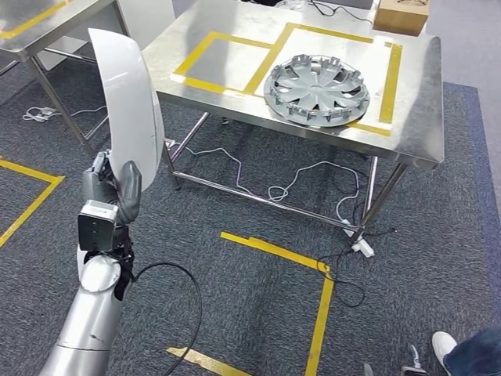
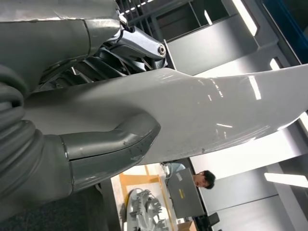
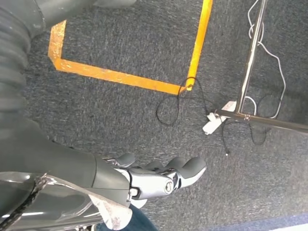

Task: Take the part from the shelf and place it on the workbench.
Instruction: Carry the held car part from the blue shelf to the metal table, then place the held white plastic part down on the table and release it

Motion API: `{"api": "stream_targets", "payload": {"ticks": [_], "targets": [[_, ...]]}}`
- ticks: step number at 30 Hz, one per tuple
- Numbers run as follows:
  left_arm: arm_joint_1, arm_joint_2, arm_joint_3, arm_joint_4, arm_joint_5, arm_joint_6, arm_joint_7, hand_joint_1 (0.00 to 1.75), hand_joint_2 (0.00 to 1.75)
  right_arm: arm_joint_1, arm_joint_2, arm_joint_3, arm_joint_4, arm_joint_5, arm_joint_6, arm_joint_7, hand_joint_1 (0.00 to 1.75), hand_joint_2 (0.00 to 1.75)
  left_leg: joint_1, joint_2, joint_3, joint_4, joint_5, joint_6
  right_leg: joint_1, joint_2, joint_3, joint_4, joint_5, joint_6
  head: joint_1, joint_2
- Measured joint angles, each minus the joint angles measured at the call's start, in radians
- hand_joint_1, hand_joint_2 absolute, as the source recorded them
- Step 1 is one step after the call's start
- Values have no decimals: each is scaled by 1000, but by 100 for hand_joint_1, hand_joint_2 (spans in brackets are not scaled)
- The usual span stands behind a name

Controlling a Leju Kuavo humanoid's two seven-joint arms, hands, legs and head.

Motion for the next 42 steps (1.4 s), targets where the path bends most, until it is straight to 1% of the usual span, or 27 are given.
{"api": "stream_targets", "payload": {"ticks": [2,3,4,6,7,9,12,14,16,17,18,19,20,22,23,24,27,28,30,32,33,34,35,37,38,40,42], "targets": [[1,0,-1,1,0,1,0,175,175,2,0,0,0,-3,0,0,0,175,-1,0,-1,0,0,3,-1,0,-66,132,-47,4,0,0],[1,0,-2,2,1,1,1,175,175,3,0,-1,0,-5,0,0,0,175,-1,0,-1,1,0,3,-1,0,-80,156,-45,5,0,0],[1,0,-2,3,2,2,1,175,175,4,0,-1,0,-6,0,0,0,175,-1,0,0,1,-1,3,-1,0,-75,140,-24,4,0,0],[0,0,-2,4,3,3,1,175,175,2,0,-1,0,-7,0,0,0,175,-1,-1,4,1,-2,0,-1,-1,-14,9,48,-1,0,0],[-1,0,-2,4,3,4,1,175,175,1,0,-1,0,-8,-1,0,0,175,-4,-1,4,2,-4,-3,0,-1,22,-61,72,-5,0,0],[-3,0,-3,4,3,7,2,175,175,-2,-1,-1,0,-10,-2,0,0,175,-6,-2,1,5,-5,-12,3,0,61,-134,86,-13,-1,0],[-6,1,-3,5,3,10,2,175,175,-1,-1,-2,0,-13,-4,0,0,175,-4,-2,-1,10,-9,-29,3,2,66,-139,86,-29,-2,0],[-11,2,-3,6,3,11,2,175,175,-2,-1,-3,0,-13,-4,0,0,175,-2,-2,-24,65,-45,-40,-1,1,70,-143,88,-40,-5,0],[-13,3,-4,7,3,11,2,175,175,-2,-1,-3,0,-14,-5,0,0,175,0,-1,-83,195,-106,-49,-1,0,72,-143,86,-47,-7,0],[-13,3,-4,8,3,11,3,175,175,-2,-1,-3,1,-14,-5,0,0,175,1,-1,-113,257,-128,-51,-1,0,73,-143,85,-48,-7,0],[-12,4,-4,9,3,12,3,175,175,-2,-1,-3,1,-14,-5,0,0,175,1,-1,-132,292,-132,-52,-1,0,74,-143,84,-48,-7,0],[-12,4,-4,10,3,12,3,175,175,-1,-1,-3,2,-15,-5,0,0,175,1,-1,-132,287,-115,-52,-1,1,76,-143,83,-48,-7,0],[-12,5,-4,10,3,12,3,175,175,-1,-1,-3,3,-15,-5,0,0,175,1,-1,-114,245,-81,-51,-1,2,80,-142,81,-46,-7,0],[-14,7,-4,10,3,12,3,175,175,-2,-1,-3,4,-16,-5,0,0,175,0,-1,-54,108,-9,-45,1,3,86,-141,75,-40,-7,0],[-15,7,-4,10,3,12,3,175,175,-2,-1,-3,4,-17,-5,0,0,175,-1,-1,-32,56,7,-40,3,3,85,-139,72,-36,-7,0],[-15,7,-5,11,3,12,3,175,175,-3,-1,-3,4,-17,-5,0,0,175,-3,-2,-20,26,11,-36,5,3,83,-138,71,-32,-6,0],[-16,8,-6,11,3,12,4,175,175,-3,-1,-3,4,-17,-5,0,0,175,-3,-2,-17,11,4,-20,5,2,79,-138,66,-16,-5,0],[-17,8,-6,11,3,12,4,175,175,-3,-1,-3,4,-17,-6,0,0,175,-1,-2,-15,8,4,-13,5,2,72,-124,56,-11,-4,0],[-19,7,-8,11,3,12,4,175,175,-5,-1,-3,4,-17,-7,0,0,175,1,-1,-10,4,3,-1,3,1,26,-37,11,-3,0,0],[-20,7,-10,11,3,12,4,175,175,-5,-1,-2,5,-17,-7,0,0,175,0,-1,-9,5,-1,4,2,0,-50,101,-41,1,2,0],[-19,7,-10,11,3,12,4,175,175,-3,-1,-2,6,-18,-6,0,0,175,-1,-1,-8,5,-2,5,2,0,-79,146,-48,2,2,0],[-19,7,-10,11,3,12,4,175,175,-2,-1,-2,7,-18,-6,0,0,175,-1,-2,-6,5,-5,5,2,0,-90,154,-35,1,2,0],[-19,8,-10,12,3,13,4,175,175,-2,-1,-1,8,-18,-6,0,0,175,-2,-2,-2,5,-7,4,2,0,-81,123,-3,0,2,0],[-20,8,-10,12,3,13,4,175,175,-2,-1,-1,8,-19,-6,0,0,175,-3,-3,7,6,-15,-1,3,0,-24,-8,73,-6,2,0],[-21,8,-10,12,3,14,5,175,175,-3,-1,0,8,-19,-6,0,0,175,-5,-3,9,7,-19,-5,4,0,7,-69,93,-10,2,0],[-23,8,-10,12,3,15,5,175,175,-3,-2,1,8,-20,-6,0,0,175,-8,-3,8,9,-23,-14,7,0,37,-124,96,-19,1,0],[-24,8,-10,12,3,15,5,175,175,-2,-2,2,9,-21,-6,0,0,175,-7,-3,9,10,-27,-24,5,1,44,-130,93,-28,0,0]]}}
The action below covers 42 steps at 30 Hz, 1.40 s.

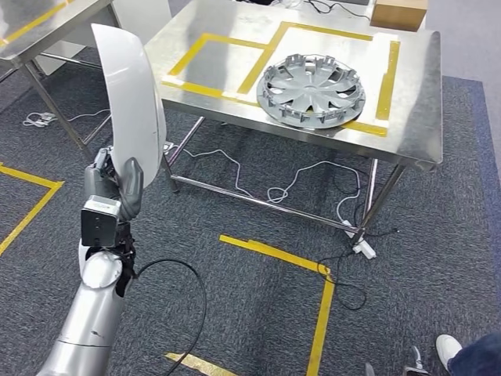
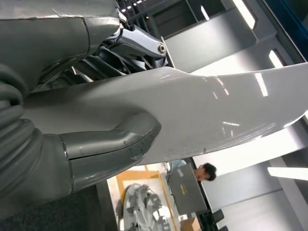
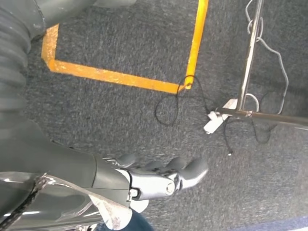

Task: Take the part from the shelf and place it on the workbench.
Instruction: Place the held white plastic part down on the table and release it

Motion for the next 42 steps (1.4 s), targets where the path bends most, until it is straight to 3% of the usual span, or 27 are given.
{"api": "stream_targets", "payload": {"ticks": [2,5,6,7,8,10,12,15,17,18,20,21,22,23,24,26,27,32,33,35,37,38,39,41,42], "targets": [[-2,1,0,0,0,0,0,175,175,0,0,2,0,-1,0,0,0,175,2,1,-12,37,-23,-12,-4,0,10,-5,-2,-11,-2,0],[-2,1,-1,0,0,2,1,175,175,-2,0,4,0,-2,0,0,0,175,5,1,-102,217,-96,-23,-5,-1,24,-7,-11,-23,-4,0],[-1,1,-1,1,0,2,2,175,175,-1,0,4,0,-2,0,0,0,175,5,1,-132,267,-105,-24,-5,0,28,-6,-15,-24,-4,0],[0,1,-1,2,0,2,3,175,175,-1,0,5,0,-2,0,0,0,175,5,1,-148,285,-96,-24,-5,0,34,-6,-19,-24,-5,0],[0,1,-1,2,1,2,5,175,175,0,0,5,0,-2,0,0,0,175,5,1,-147,267,-67,-23,-5,1,40,-6,-23,-23,-5,0],[-1,1,-1,3,2,2,7,175,175,0,0,8,0,-2,0,0,0,175,4,1,-100,143,17,-16,-5,3,55,-6,-34,-19,-4,0],[-3,1,-1,3,3,1,8,175,175,-3,0,11,0,-2,0,0,0,175,1,1,-55,36,54,-8,-2,4,59,-4,-44,-9,-4,0],[-6,1,-2,4,3,0,9,175,175,-6,0,13,0,-2,-1,0,0,175,-1,-1,-47,8,43,5,-1,2,56,-5,-50,7,-3,0],[-7,2,-3,4,2,0,9,175,175,-8,0,15,0,-2,-2,0,0,175,3,-1,-40,0,41,16,-1,1,42,21,-69,16,-1,0],[-8,2,-4,4,2,0,9,175,175,-9,0,16,0,-2,-2,0,0,175,6,0,-35,-4,40,21,-2,0,18,66,-91,20,0,0],[-8,1,-5,4,2,0,9,175,175,-11,0,17,0,-2,-2,0,0,175,6,0,-32,-4,35,27,-4,0,-62,205,-145,26,2,0],[-7,1,-5,4,2,0,9,175,175,-10,0,17,1,-2,-2,0,0,175,5,0,-30,-3,32,28,-5,0,-102,266,-159,29,1,0],[-6,1,-5,4,2,0,9,175,175,-9,0,18,1,-2,-2,0,0,175,5,0,-27,-3,28,28,-6,0,-126,294,-153,30,1,0],[-6,1,-5,4,2,0,9,175,175,-8,0,18,2,-2,-2,0,0,175,5,-1,-21,-3,24,27,-6,-1,-130,281,-125,30,1,0],[-5,1,-5,4,2,0,9,175,175,-8,0,18,2,-2,-2,0,0,175,5,-1,-13,-3,18,25,-7,-1,-113,227,-80,28,1,0],[-6,1,-5,4,2,0,9,175,175,-8,0,18,3,-2,-2,0,0,175,3,-2,1,-1,7,18,-6,-1,-52,85,-3,22,2,0],[-7,1,-6,4,2,0,9,175,175,-9,0,18,3,-2,-2,0,0,175,2,-2,4,0,2,14,-4,-2,-28,37,12,18,2,0],[-9,3,-6,4,0,-3,11,175,175,-9,0,19,5,-3,-3,0,0,175,2,-1,1,21,-21,-11,-5,0,0,-1,0,-6,-2,0],[-11,4,-6,4,0,-4,12,175,175,-9,0,19,5,-3,-4,0,0,175,3,-1,-14,59,-41,-16,-7,0,6,-4,-1,-12,-3,0],[-11,7,-7,4,0,-6,15,175,175,-10,0,20,6,-3,-5,0,0,175,6,0,-77,188,-96,-23,-8,-1,16,-5,-8,-20,-5,0],[-9,8,-7,4,-1,-7,18,175,175,-9,0,21,7,-3,-5,0,0,175,7,0,-136,286,-115,-26,-8,-1,24,-4,-15,-22,-5,0],[-9,9,-7,4,-2,-8,19,175,175,-8,0,21,8,-3,-5,0,0,175,7,0,-142,283,-94,-26,-8,0,30,-4,-20,-21,-5,0],[-10,9,-7,4,-3,-9,20,175,175,-7,0,22,8,-3,-5,0,0,175,8,0,-131,244,-57,-25,-8,1,38,-4,-25,-19,-5,0],[-11,9,-8,5,-4,-10,24,175,175,-7,0,24,10,-3,-5,0,0,175,6,1,-80,112,23,-19,-6,3,52,-3,-37,-12,-5,0],[-12,9,-8,5,-4,-11,25,175,175,-8,0,25,10,-2,-4,0,0,175,4,1,-59,59,38,-15,-4,3,54,-1,-42,-7,-4,0]]}}
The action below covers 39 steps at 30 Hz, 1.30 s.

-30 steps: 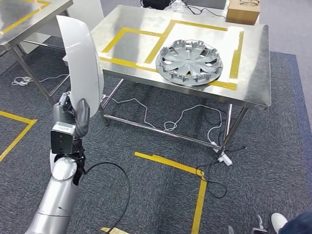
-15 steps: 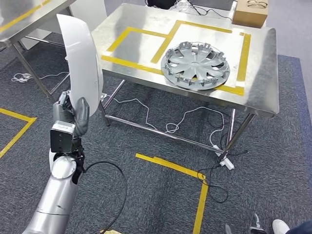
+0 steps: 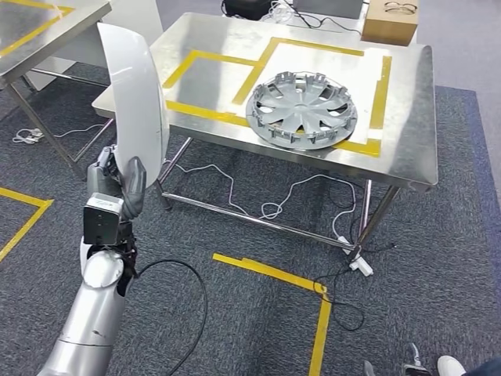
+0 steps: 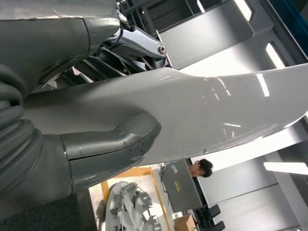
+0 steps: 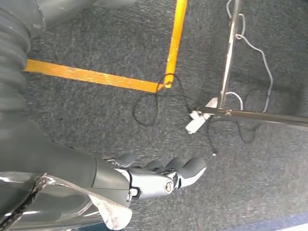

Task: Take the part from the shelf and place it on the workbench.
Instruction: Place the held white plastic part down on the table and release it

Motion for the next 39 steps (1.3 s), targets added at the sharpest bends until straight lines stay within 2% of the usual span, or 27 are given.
{"api": "stream_targets", "payload": {"ticks": [1,4,6,7,9,10,11,12,14,15,16,17,19,21,22,24,25,26,27,29,30,31,35,36,37,39], "targets": [[-1,0,0,0,0,0,1,175,175,-1,0,1,0,0,0,0,0,175,-2,0,12,-32,3,4,2,0,0,1,-3,5,1,0],[-1,0,-2,0,0,-1,2,175,175,-1,0,2,1,0,1,0,0,175,-1,-2,18,-49,-10,17,2,-2,-3,-2,-10,21,1,0],[-2,0,-2,0,-1,-1,2,175,175,-2,0,2,1,0,0,0,0,175,3,-2,28,-57,-12,29,1,-3,-24,41,-35,30,5,0],[-3,0,-3,0,-1,-1,2,175,175,-3,0,2,1,0,0,0,0,175,4,-1,33,-59,-15,34,0,-4,-54,95,-59,34,6,0],[-3,0,-5,0,-1,-1,2,175,175,-2,0,2,2,0,-1,0,0,175,3,-1,39,-59,-21,41,-1,-4,-138,235,-104,39,9,0],[-2,0,-6,0,-1,-1,2,175,175,0,0,2,3,0,-1,0,0,175,3,-1,42,-58,-25,42,-2,-4,-172,281,-107,40,8,0],[-1,0,-6,0,-1,-1,2,175,175,2,0,2,4,0,-1,0,0,175,2,-2,47,-58,-29,41,-2,-4,-188,290,-90,41,8,0],[-1,0,-7,1,-1,-1,2,175,175,3,0,2,4,0,-1,0,0,175,2,-3,54,-58,-34,40,-2,-4,-183,258,-54,39,9,0],[-1,0,-7,1,-1,-1,2,175,175,3,0,2,4,0,-2,0,0,175,1,-4,71,-58,-46,35,-1,-4,-131,124,30,32,9,0],[-2,0,-7,1,-1,-1,2,175,175,2,0,2,4,0,-3,0,0,175,0,-5,76,-57,-52,30,1,-4,-102,63,52,28,9,0],[-2,0,-7,1,-1,0,2,175,175,2,0,2,4,0,-3,0,0,175,-2,-5,78,-57,-56,26,3,-4,-82,26,60,23,9,0],[-2,0,-7,1,-1,1,3,175,175,1,0,2,5,0,-4,0,0,175,-2,-5,78,-57,-58,21,5,-4,-73,12,54,19,8,0],[-3,0,-8,0,-1,1,3,175,175,2,0,2,5,0,-4,0,0,175,-2,-5,80,-58,-63,11,4,-4,-66,6,49,9,8,0],[-5,0,-9,0,-2,2,3,175,175,1,0,2,5,0,-5,0,0,175,-1,-3,70,-26,-84,-1,-1,-4,-54,-2,46,-2,6,0],[-6,0,-9,0,-2,3,3,175,175,1,0,2,5,0,-5,0,0,175,0,-2,48,21,-107,-7,-3,-5,-47,-5,44,-7,5,0],[-5,0,-9,1,-2,3,3,175,175,0,0,2,5,0,-5,0,0,175,2,-1,-24,158,-160,-15,-3,-6,-39,-5,36,-13,3,0],[-3,1,-9,1,-2,3,3,175,175,0,0,2,5,0,-4,0,0,175,3,-1,-58,214,-172,-18,-3,-6,-34,-5,31,-13,3,0],[-1,1,-9,2,-2,4,3,175,175,1,0,2,5,0,-5,0,0,175,4,-1,-77,235,-163,-19,-3,-5,-28,-4,27,-13,3,0],[0,1,-9,2,-2,4,3,175,175,2,0,2,5,1,-5,0,0,175,4,-1,-76,217,-133,-19,-3,-4,-21,-4,21,-12,3,0],[-1,1,-9,3,-2,4,3,175,175,3,0,2,6,2,-7,0,0,175,5,0,-31,91,-44,-15,-3,-3,-4,-4,9,-6,3,0],[-1,1,-9,4,-2,4,3,175,175,1,0,2,6,3,-7,0,0,175,4,0,-5,27,-16,-11,-1,-2,1,-2,2,-1,4,0],[-3,1,-10,5,-2,4,3,175,175,0,0,2,6,3,-8,0,0,175,2,0,13,-16,-4,-6,1,-1,3,-1,-2,4,4,0],[-4,2,-9,9,-1,6,3,175,175,-3,0,2,6,5,-8,0,0,175,1,-2,25,-47,-18,23,2,-3,0,-1,-14,27,7,0],[-5,2,-8,9,-1,7,3,175,175,-4,-1,2,7,6,-8,0,0,175,2,-2,31,-51,-19,29,2,-4,-9,19,-26,31,10,0],[-6,2,-8,9,-1,7,3,175,175,-6,-1,2,7,7,-8,0,0,175,4,-1,36,-54,-20,35,1,-4,-33,62,-46,35,12,0],[-8,2,-8,10,-1,7,2,175,175,-7,-1,2,8,8,-8,0,0,175,4,0,43,-55,-26,43,0,-5,-116,205,-98,40,14,0]]}}
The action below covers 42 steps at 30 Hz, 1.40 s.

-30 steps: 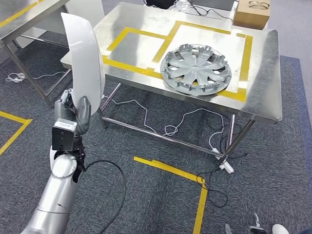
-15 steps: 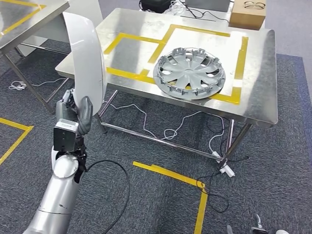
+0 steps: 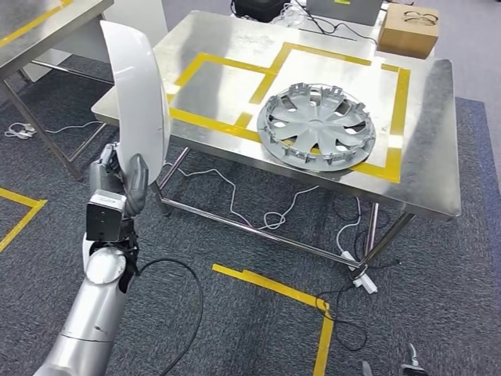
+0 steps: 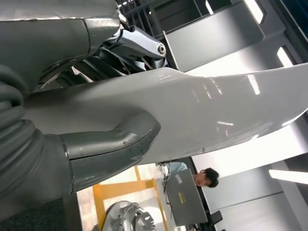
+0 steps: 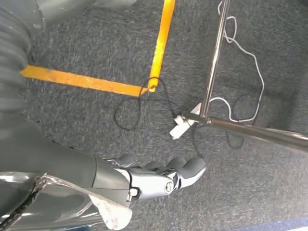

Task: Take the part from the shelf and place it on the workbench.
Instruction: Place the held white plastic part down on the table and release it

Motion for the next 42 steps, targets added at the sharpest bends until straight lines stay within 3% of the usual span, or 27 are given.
{"api": "stream_targets", "payload": {"ticks": [1,2,3,5,7,8,12,14,16,17,18,19,21,22,23,27,29,31,32,33,34,35,37,39,42], "targets": [[0,0,0,1,0,0,0,175,175,1,0,0,1,0,0,0,0,175,-1,0,3,0,-3,2,0,0,-44,66,-15,1,0,0],[1,0,0,3,0,0,0,175,175,2,0,0,2,1,0,0,0,175,-2,-1,7,0,-7,3,-1,0,-73,100,-10,1,0,0],[1,0,0,5,0,0,0,175,175,3,0,0,4,1,0,0,0,175,-3,-2,12,0,-12,3,-1,0,-83,94,16,-1,0,0],[0,-1,0,7,0,0,0,175,175,3,-1,0,5,2,0,0,0,175,-5,-4,28,0,-23,0,2,0,-42,-31,108,-11,0,0],[-5,-1,0,8,-1,0,0,175,175,0,-3,0,6,3,-1,0,0,175,-8,-5,38,1,-34,-7,7,-1,18,-157,159,-23,0,0],[-8,-2,0,10,-1,0,1,175,175,-2,-4,0,7,3,-2,0,0,175,-9,-6,40,0,-38,-11,9,-1,34,-187,162,-28,-1,0],[-18,-2,-1,16,-3,-2,2,175,175,-3,-5,0,9,3,-5,0,0,175,-10,-5,42,12,-56,-32,3,0,56,-210,150,-43,-4,0],[-23,-1,-2,18,-3,-2,2,175,175,-4,-5,0,10,3,-6,0,0,175,-7,-3,1,102,-99,-42,-2,-2,71,-217,146,-50,-8,0],[-24,-1,-2,21,-3,-2,2,175,175,-4,-5,0,12,4,-6,0,0,175,-2,-3,-72,234,-146,-49,-3,-2,80,-217,137,-53,-10,0],[-22,-1,-2,24,-4,-2,2,175,175,-3,-5,0,14,4,-6,0,0,175,-1,-3,-100,274,-149,-52,-3,-1,85,-217,133,-53,-10,0],[-22,-1,-2,26,-6,-1,2,175,175,-2,-5,0,15,4,-6,0,0,175,1,-3,-111,277,-129,-54,-3,0,92,-216,128,-52,-10,0],[-22,-1,-3,27,-9,-1,2,175,175,-2,-5,1,16,4,-6,0,0,175,2,-2,-103,242,-91,-54,-4,0,100,-216,122,-51,-10,0],[-26,-1,-4,30,-14,0,4,175,175,-2,-5,3,18,4,-6,0,0,175,3,0,-55,108,-6,-53,-3,2,115,-215,109,-43,-9,0],[-29,-1,-5,31,-16,0,4,175,175,-4,-5,5,19,4,-6,0,0,175,2,0,-33,53,13,-50,-1,2,119,-213,103,-38,-9,0],[-30,-1,-7,33,-17,0,5,175,175,-5,-5,6,20,3,-7,0,0,175,1,0,-20,21,19,-46,0,2,119,-211,98,-32,-9,0],[-34,0,-9,39,-19,1,7,175,175,-9,-6,9,21,2,-7,0,0,175,0,-3,-12,8,4,-20,-1,1,112,-203,83,-11,-6,0],[-38,-1,-10,41,-19,1,7,175,175,-13,-7,9,22,0,-8,0,0,175,2,-2,-2,4,0,-9,-2,0,67,-120,45,-3,-2,0],[-41,-2,-12,45,-20,0,7,175,175,-15,-7,9,24,-3,-7,0,0,175,0,-1,2,4,-6,-1,-3,-1,-19,24,-1,0,1,0],[-41,-2,-12,47,-20,0,7,175,175,-14,-7,9,25,-5,-7,0,0,175,-2,-1,4,4,-9,1,-3,-1,-56,75,-6,1,0,0],[-41,-2,-13,50,-21,0,7,175,175,-13,-7,9,27,-6,-7,0,0,175,-3,-2,8,4,-13,2,-3,-1,-77,89,9,-1,1,0],[-42,-2,-14,53,-23,0,8,175,175,-13,-7,9,29,-8,-7,0,0,175,-4,-3,14,4,-17,1,-2,-1,-75,61,44,-4,1,0],[-44,-2,-14,55,-25,0,9,175,175,-14,-7,9,29,-9,-7,0,0,175,-6,-4,21,4,-22,0,-1,-1,-55,-1,90,-10,1,0],[-50,-2,-16,57,-30,0,12,175,175,-16,-10,10,30,-11,-7,0,0,175,-9,-5,33,4,-33,-5,3,-1,4,-134,151,-23,0,0],[-56,-2,-16,58,-31,0,16,175,175,-17,-13,10,31,-11,-8,0,0,175,-10,-6,36,2,-38,-14,7,-2,36,-191,155,-30,-1,0],[-59,-2,-17,59,-32,0,18,175,175,-16,-13,10,33,-12,-8,0,0,175,-9,-5,38,4,-46,-30,4,-1,49,-206,153,-38,-2,0]]}}
